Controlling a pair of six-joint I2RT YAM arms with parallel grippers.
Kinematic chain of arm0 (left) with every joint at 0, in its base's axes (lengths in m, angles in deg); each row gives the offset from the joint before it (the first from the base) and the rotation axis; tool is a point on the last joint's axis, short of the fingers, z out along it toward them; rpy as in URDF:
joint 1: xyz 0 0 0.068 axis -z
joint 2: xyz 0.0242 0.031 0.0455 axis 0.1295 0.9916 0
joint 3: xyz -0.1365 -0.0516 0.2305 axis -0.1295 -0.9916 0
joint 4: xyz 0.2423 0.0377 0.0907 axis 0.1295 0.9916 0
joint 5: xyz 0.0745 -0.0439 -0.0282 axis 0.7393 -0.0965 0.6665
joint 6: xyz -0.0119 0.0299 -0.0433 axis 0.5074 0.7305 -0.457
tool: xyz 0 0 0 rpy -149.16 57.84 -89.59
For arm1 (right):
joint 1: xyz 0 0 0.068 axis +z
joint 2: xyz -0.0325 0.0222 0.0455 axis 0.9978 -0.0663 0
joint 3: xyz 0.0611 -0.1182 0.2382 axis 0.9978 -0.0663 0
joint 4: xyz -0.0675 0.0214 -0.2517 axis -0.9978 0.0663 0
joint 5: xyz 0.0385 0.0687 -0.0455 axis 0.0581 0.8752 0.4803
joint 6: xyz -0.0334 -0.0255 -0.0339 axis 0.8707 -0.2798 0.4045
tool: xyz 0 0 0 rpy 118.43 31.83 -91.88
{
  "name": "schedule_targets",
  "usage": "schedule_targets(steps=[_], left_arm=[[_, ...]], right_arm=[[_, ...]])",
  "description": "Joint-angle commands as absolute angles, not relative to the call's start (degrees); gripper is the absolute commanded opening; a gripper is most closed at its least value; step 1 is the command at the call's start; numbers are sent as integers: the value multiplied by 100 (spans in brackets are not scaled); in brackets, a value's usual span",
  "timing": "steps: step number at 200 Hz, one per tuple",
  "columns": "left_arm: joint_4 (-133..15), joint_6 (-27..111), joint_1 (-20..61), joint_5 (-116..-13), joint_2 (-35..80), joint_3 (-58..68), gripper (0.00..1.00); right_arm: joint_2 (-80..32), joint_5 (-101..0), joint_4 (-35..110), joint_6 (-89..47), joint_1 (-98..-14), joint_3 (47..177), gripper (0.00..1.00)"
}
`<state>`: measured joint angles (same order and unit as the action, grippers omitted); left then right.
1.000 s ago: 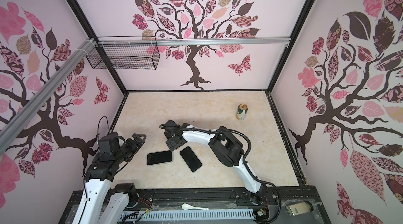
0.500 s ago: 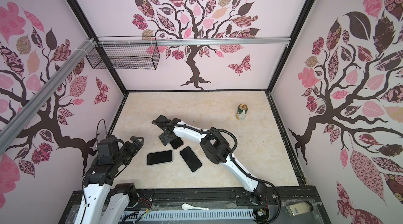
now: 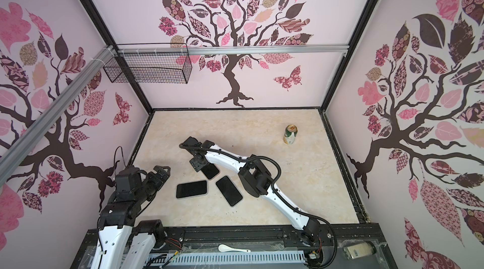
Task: Take the phone out of the phone case
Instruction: Pick up the phone from the center of the table.
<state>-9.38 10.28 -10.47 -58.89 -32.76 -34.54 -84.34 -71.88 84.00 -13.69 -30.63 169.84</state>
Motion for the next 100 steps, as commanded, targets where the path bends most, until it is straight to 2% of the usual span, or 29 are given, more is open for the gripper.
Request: schedule_targets(steps=[1, 28, 45, 76, 100], left_arm=[[-1270, 1117, -1069, -5978, -3177, -3490, 98], [-2186, 1419, -1069, -6868, -2834, -3742, 98], [-2383, 1480, -976, -7155, -2649, -3739, 98], [-2832, 1714, -307, -7039, -2844, -3767, 98], [-3411, 1830, 350, -7212, -2722, -3862, 98]], right_arm=[[-8438, -7375, 8925, -1474, -3198, 16951, 57], [-7766, -7401, 8790, -1771, -3372, 16637, 50], [-6892, -7270, 8291, -2084, -3530, 16052, 45], [-5363, -6645, 6691, -3107, -4047, 14034, 42], [-4319, -6190, 5485, -3928, -4484, 12498, 33]])
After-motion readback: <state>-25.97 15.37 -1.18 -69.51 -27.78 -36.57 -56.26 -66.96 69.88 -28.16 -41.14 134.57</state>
